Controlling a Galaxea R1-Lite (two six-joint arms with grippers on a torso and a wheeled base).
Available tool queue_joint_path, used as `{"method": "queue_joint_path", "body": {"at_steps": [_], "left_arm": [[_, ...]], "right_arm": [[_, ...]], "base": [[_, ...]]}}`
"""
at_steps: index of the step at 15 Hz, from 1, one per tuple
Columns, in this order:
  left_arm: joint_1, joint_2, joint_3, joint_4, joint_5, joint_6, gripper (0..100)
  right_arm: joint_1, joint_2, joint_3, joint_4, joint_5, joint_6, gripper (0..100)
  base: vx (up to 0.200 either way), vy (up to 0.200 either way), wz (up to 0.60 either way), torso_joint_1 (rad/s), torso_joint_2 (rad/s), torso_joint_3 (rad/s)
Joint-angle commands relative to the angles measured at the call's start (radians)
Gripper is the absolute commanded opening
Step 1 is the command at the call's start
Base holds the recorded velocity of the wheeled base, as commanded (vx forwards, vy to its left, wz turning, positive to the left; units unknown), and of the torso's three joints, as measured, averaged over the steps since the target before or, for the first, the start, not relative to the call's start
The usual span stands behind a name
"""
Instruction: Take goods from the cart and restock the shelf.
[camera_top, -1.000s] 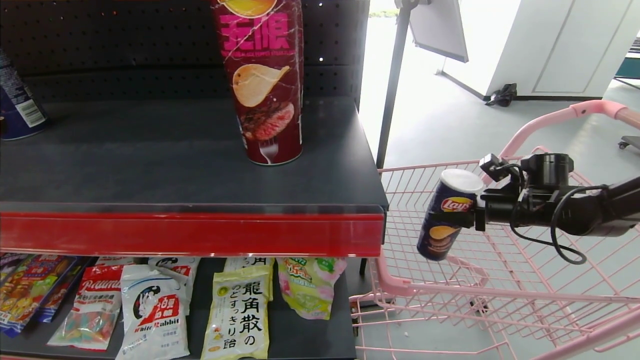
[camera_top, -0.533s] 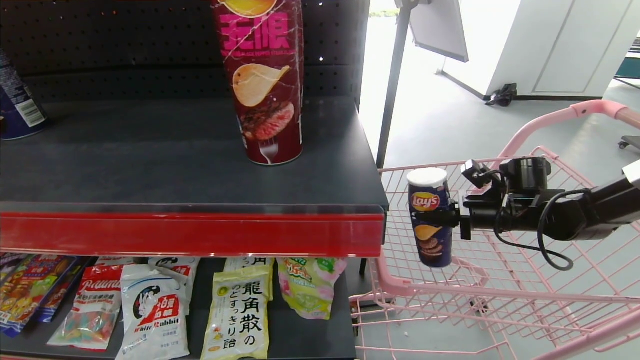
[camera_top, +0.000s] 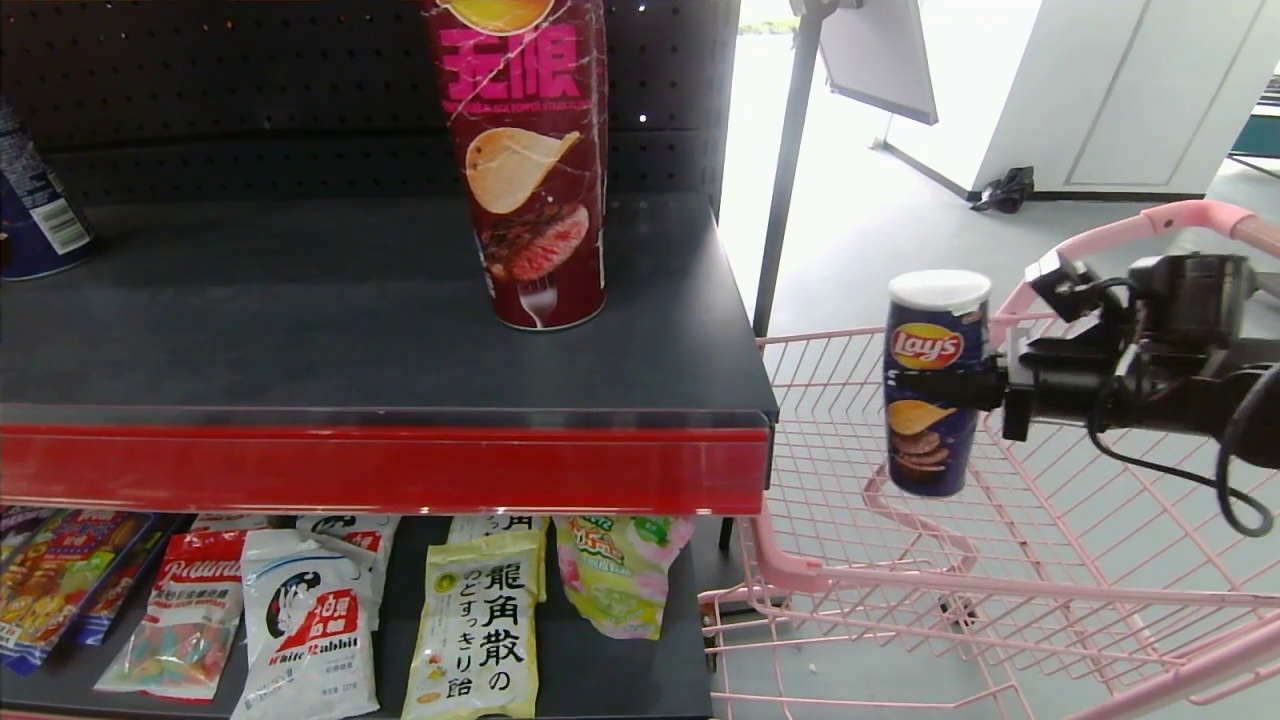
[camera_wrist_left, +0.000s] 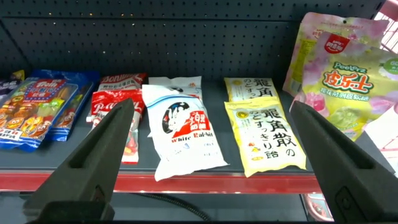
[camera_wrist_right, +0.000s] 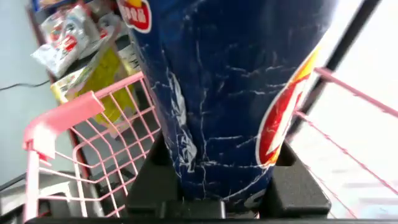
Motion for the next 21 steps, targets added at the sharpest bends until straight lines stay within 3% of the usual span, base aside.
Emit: {"method": "queue_joint_path", "body": {"at_steps": [1,3,9,10,12,14,21], "left_arm": [[0.0,0.001,0.0,0.0,0.0,0.0,100],[0.0,0.001,0.0,0.0,0.0,0.0,100],[0.0,0.001,0.0,0.0,0.0,0.0,100],[0.0,0.001,0.0,0.0,0.0,0.0,100],[0.0,0.001,0.0,0.0,0.0,0.0,100],[0.0,0.001,0.0,0.0,0.0,0.0,100],[0.0,0.001,0.0,0.0,0.0,0.0,100]], "right_arm": [[-0.06,-0.203,0.076,-0.005,-0.014,0.011,0],[-0.049,-0.363,0.125,-0.002,-0.017,0.071,0],[0.192,-0.574,0.373,-0.005,-0.083,0.097,0],[0.253,-0.583,0.389,-0.003,-0.123,0.085,0],[0.392,-0.606,0.464,-0.005,-0.314,0.027,0],[0.463,-0.634,0.505,-0.003,-0.33,0.021,0],[0.537,-0.623,0.465,0.004,-0.339,0.024,0]], "base": [[0.0,0.0,0.0,0.0,0.0,0.0],[0.0,0.0,0.0,0.0,0.0,0.0],[0.0,0.0,0.0,0.0,0.0,0.0],[0.0,0.0,0.0,0.0,0.0,0.0],[0.0,0.0,0.0,0.0,0.0,0.0],[0.0,0.0,0.0,0.0,0.0,0.0],[0.0,0.0,0.0,0.0,0.0,0.0]]}}
